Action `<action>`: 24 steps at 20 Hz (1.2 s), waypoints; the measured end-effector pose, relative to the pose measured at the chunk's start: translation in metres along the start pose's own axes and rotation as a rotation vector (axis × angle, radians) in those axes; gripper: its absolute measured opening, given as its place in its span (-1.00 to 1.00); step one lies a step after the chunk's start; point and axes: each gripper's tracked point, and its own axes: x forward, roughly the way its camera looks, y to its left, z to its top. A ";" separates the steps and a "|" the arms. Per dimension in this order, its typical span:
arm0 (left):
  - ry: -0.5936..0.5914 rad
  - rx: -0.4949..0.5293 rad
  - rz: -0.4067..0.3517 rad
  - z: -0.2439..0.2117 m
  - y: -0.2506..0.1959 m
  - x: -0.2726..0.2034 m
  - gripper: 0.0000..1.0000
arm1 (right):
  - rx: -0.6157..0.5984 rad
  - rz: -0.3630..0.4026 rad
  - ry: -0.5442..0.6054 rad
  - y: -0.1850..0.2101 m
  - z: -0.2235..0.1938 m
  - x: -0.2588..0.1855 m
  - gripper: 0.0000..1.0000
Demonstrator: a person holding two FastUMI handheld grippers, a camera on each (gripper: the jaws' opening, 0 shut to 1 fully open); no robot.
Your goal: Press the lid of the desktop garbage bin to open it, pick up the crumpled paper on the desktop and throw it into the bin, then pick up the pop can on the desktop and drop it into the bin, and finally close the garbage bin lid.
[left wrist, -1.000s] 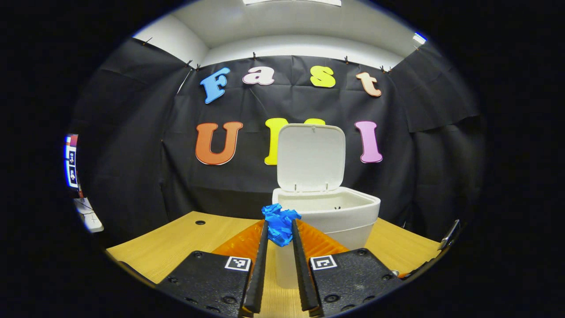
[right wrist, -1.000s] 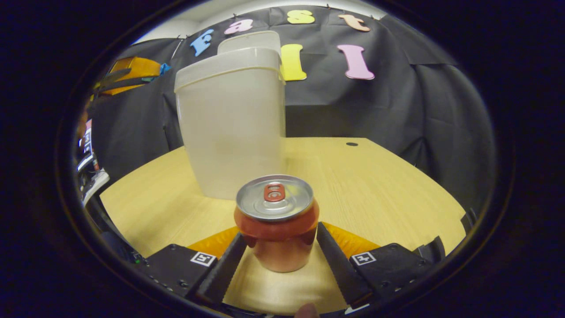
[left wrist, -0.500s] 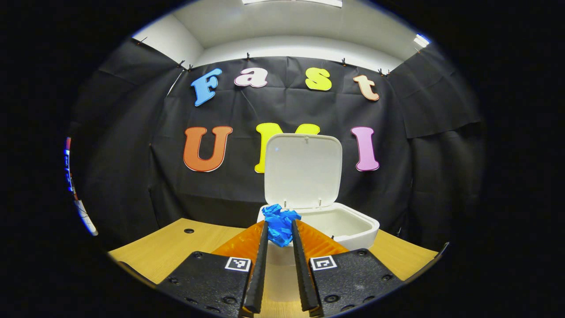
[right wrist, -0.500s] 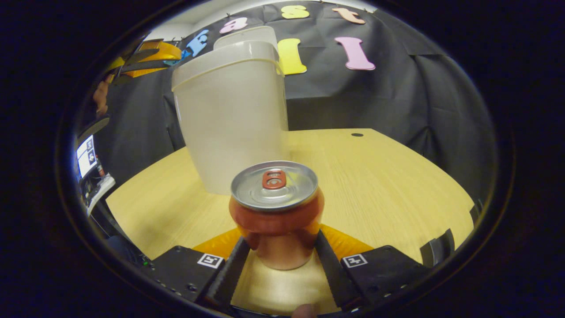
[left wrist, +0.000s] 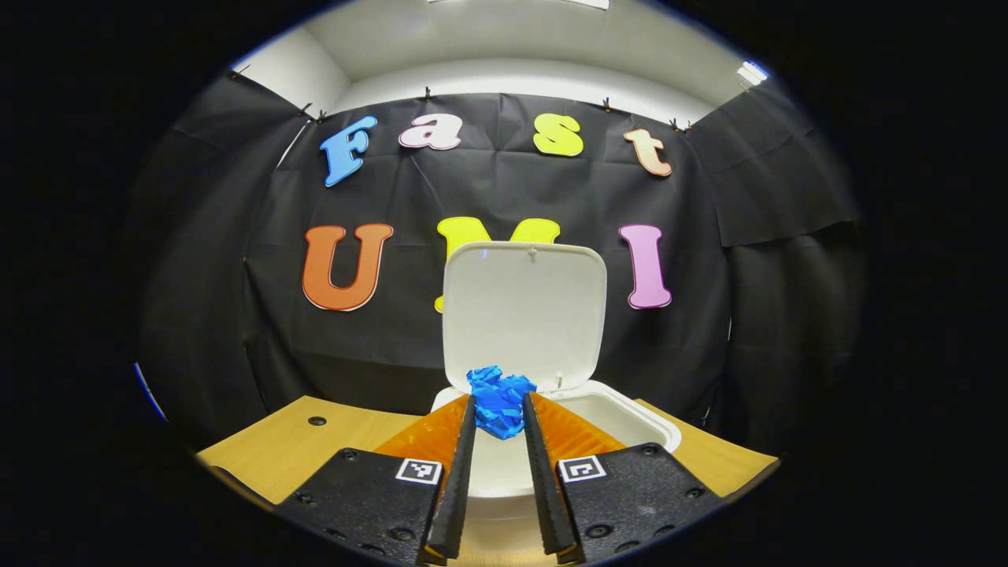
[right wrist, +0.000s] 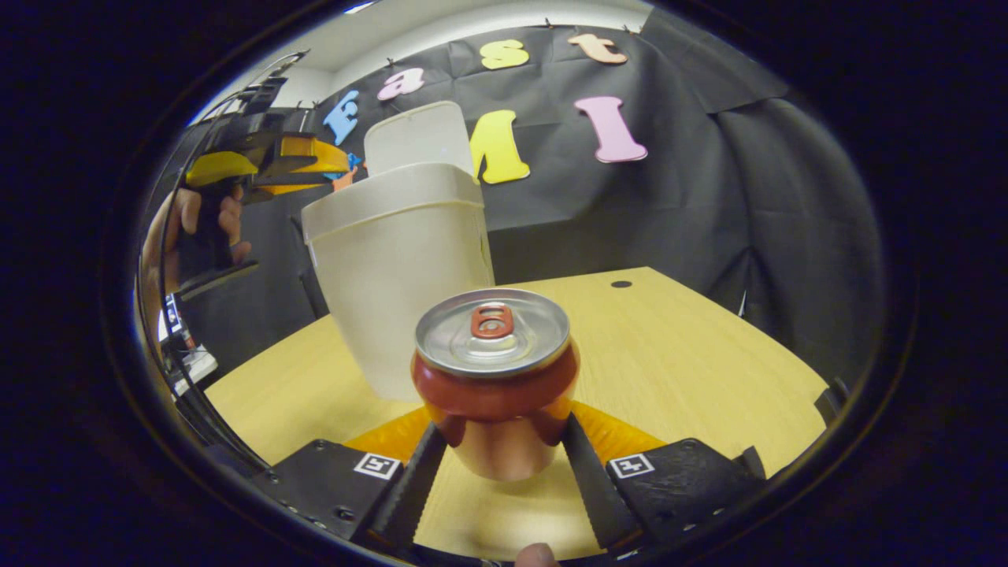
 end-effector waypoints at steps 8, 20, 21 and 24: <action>0.055 0.019 0.003 -0.009 -0.003 0.012 0.60 | 0.002 -0.010 -0.034 -0.008 0.013 -0.004 0.62; 0.025 0.002 0.053 -0.010 0.046 -0.049 0.99 | -0.150 0.056 -0.252 0.035 0.143 -0.026 0.61; 0.018 0.014 0.069 -0.012 0.056 -0.060 0.99 | -0.150 0.087 -0.257 0.046 0.153 -0.025 0.61; 0.011 0.041 0.125 -0.017 0.089 -0.092 0.99 | -0.173 0.131 -0.291 0.068 0.193 -0.020 0.60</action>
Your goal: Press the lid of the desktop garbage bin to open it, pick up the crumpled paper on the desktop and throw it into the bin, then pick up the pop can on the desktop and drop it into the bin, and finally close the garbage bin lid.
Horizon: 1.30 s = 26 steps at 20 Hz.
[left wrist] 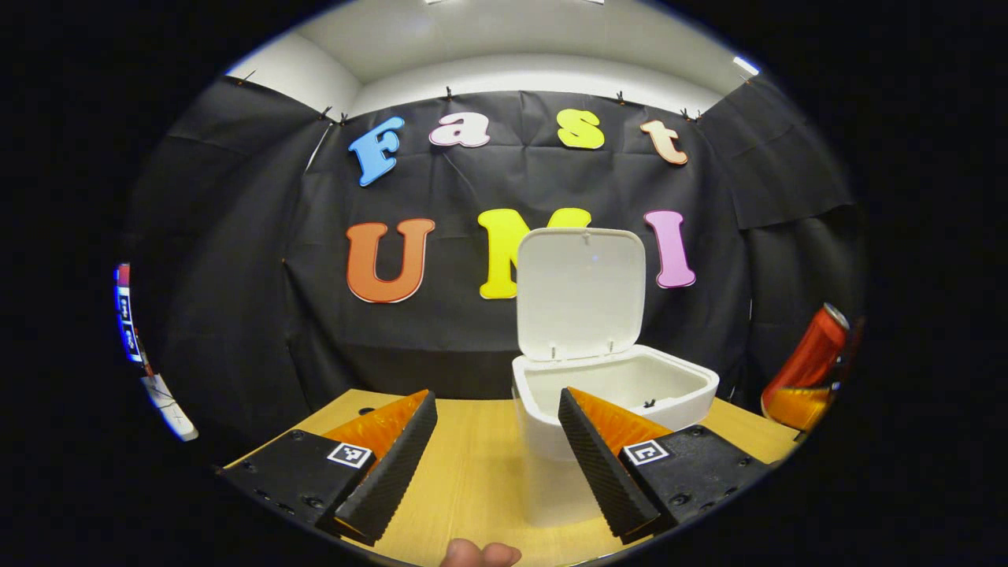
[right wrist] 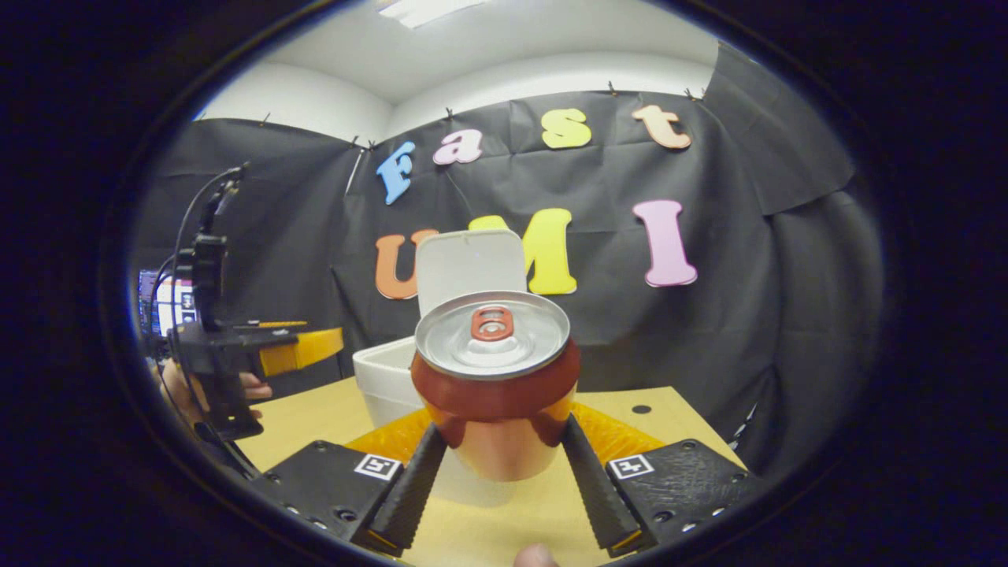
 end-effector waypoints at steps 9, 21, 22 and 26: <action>-0.010 -0.018 0.067 -0.021 0.067 -0.053 0.99 | -0.019 0.093 -0.014 0.070 0.055 0.086 0.61; -0.005 -0.109 -0.050 -0.041 0.095 -0.024 0.99 | -0.091 -0.018 0.115 0.105 0.037 0.168 0.59; -0.002 -0.111 -0.053 -0.043 0.099 -0.023 0.99 | -0.082 -0.019 0.132 0.110 0.034 0.172 0.60; 0.010 -0.099 -0.037 -0.050 0.116 -0.018 0.99 | -0.104 -0.037 0.187 0.122 0.023 0.184 0.63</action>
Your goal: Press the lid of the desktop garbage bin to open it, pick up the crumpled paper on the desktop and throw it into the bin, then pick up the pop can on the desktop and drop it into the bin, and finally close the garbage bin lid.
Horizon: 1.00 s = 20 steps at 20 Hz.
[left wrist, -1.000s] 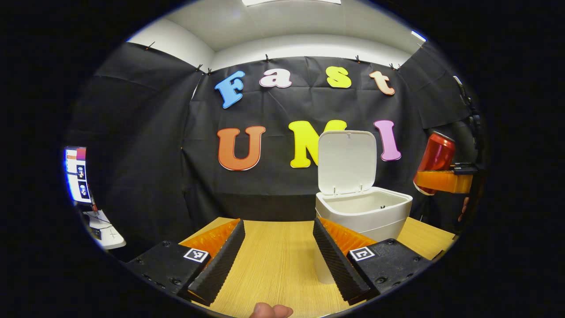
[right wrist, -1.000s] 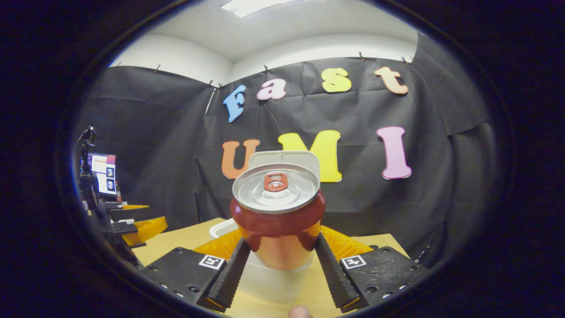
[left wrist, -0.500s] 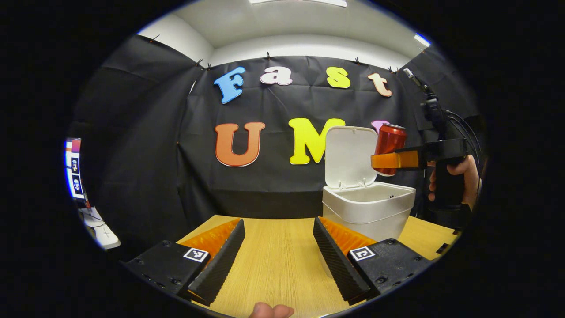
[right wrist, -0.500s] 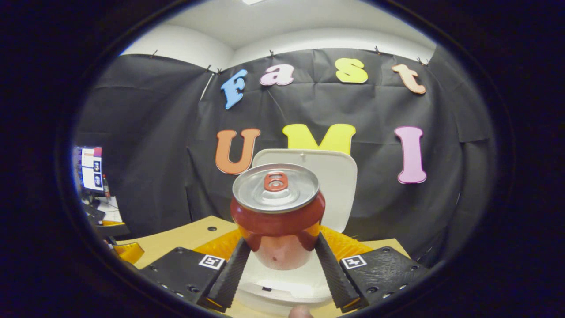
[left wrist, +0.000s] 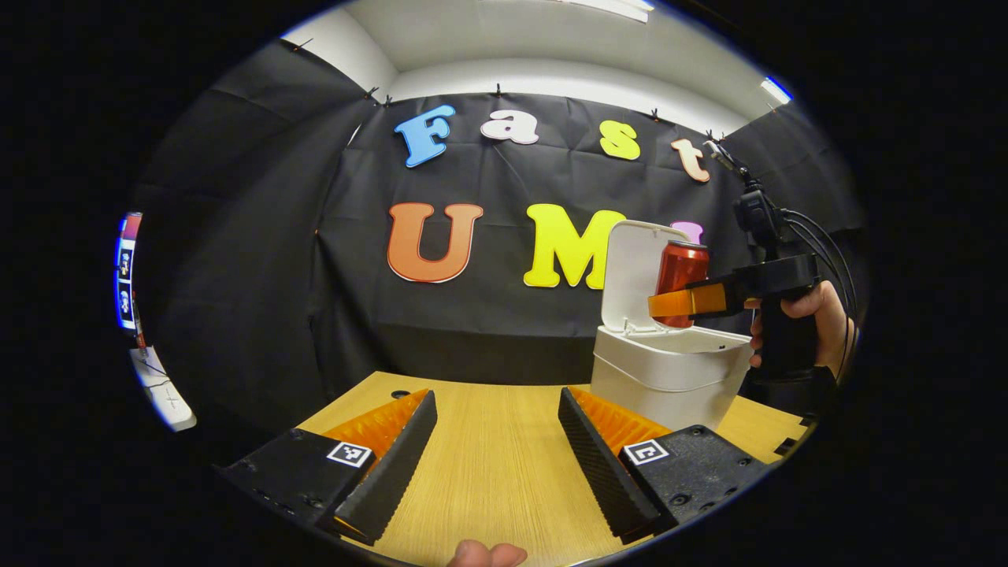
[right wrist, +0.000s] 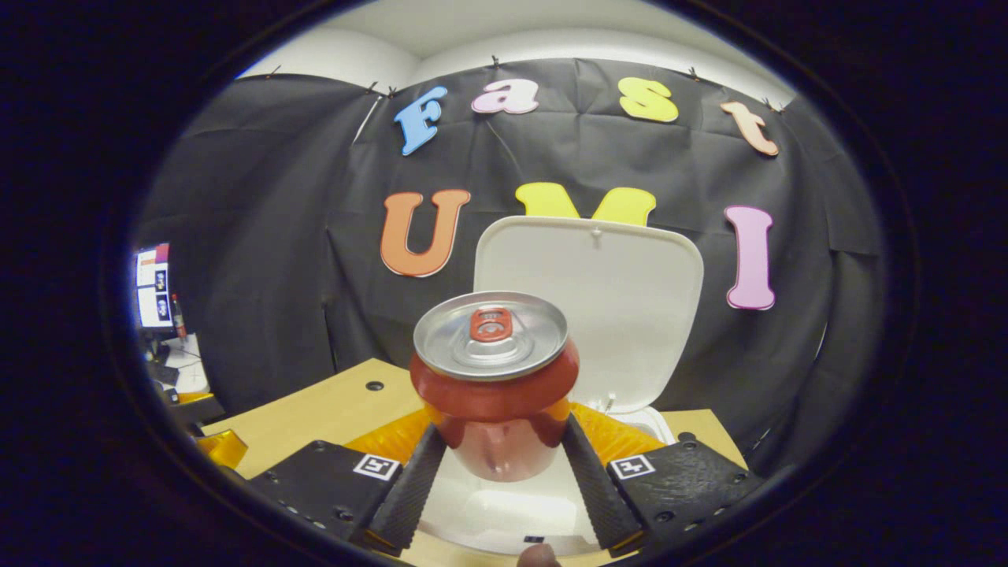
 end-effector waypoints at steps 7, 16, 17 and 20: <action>-0.008 0.004 0.029 0.010 0.008 -0.004 0.99 | 0.064 0.009 0.024 -0.007 -0.001 -0.003 0.86; 0.015 0.031 0.036 0.004 -0.019 -0.014 0.99 | 0.075 0.003 -0.071 -0.023 0.031 -0.031 0.94; 0.016 0.036 0.031 0.003 -0.025 -0.016 0.99 | 0.078 0.000 -0.091 -0.023 0.037 -0.034 0.94; 0.020 0.060 0.016 0.004 -0.041 -0.020 0.99 | 0.058 -0.043 -0.153 -0.030 0.055 -0.044 0.90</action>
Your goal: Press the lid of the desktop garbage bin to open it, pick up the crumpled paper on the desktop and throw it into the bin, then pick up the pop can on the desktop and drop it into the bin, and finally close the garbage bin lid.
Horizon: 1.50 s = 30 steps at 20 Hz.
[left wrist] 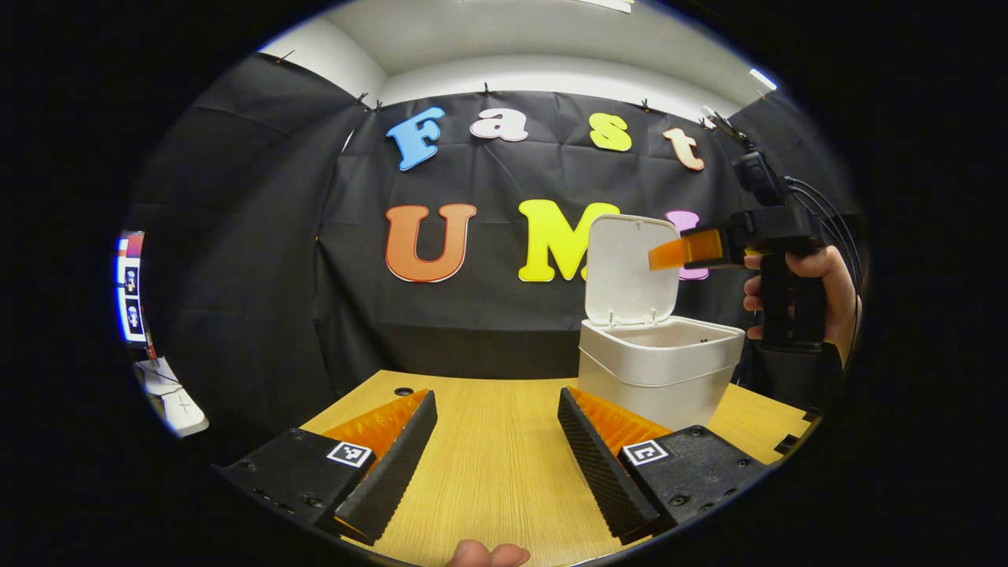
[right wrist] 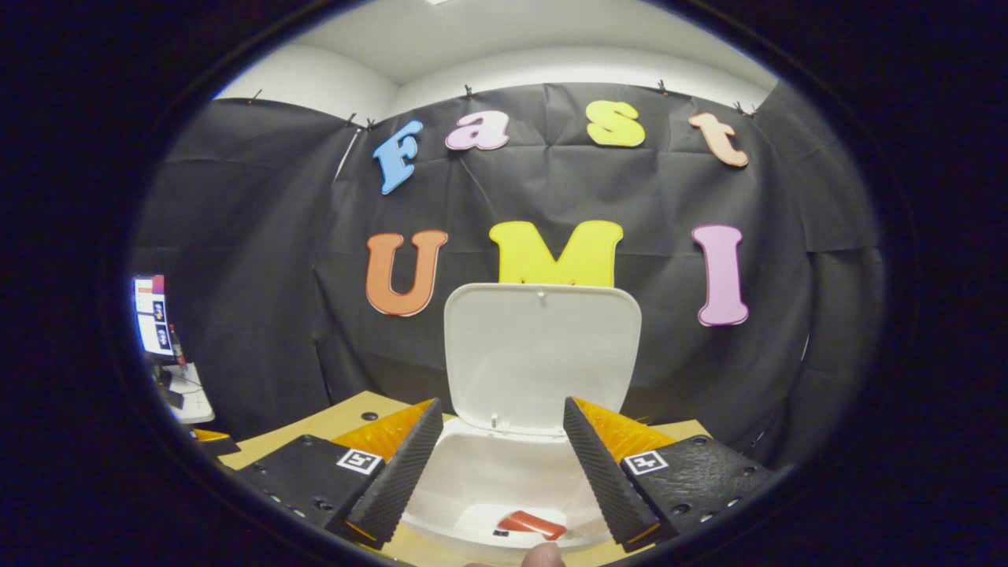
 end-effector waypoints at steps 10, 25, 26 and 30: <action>0.008 0.016 0.032 0.006 -0.025 -0.012 0.99 | 0.016 -0.051 -0.190 -0.021 0.078 0.035 0.94; 0.017 0.003 0.065 0.005 -0.034 -0.004 0.99 | 0.057 -0.072 -0.193 -0.040 0.107 0.113 0.88; 0.015 0.000 0.066 0.005 -0.034 -0.003 0.99 | 0.061 -0.072 -0.178 -0.040 0.104 0.114 0.89; 0.029 -0.015 0.085 -0.001 -0.026 -0.008 0.99 | 0.073 -0.075 -0.133 -0.040 0.096 0.114 0.94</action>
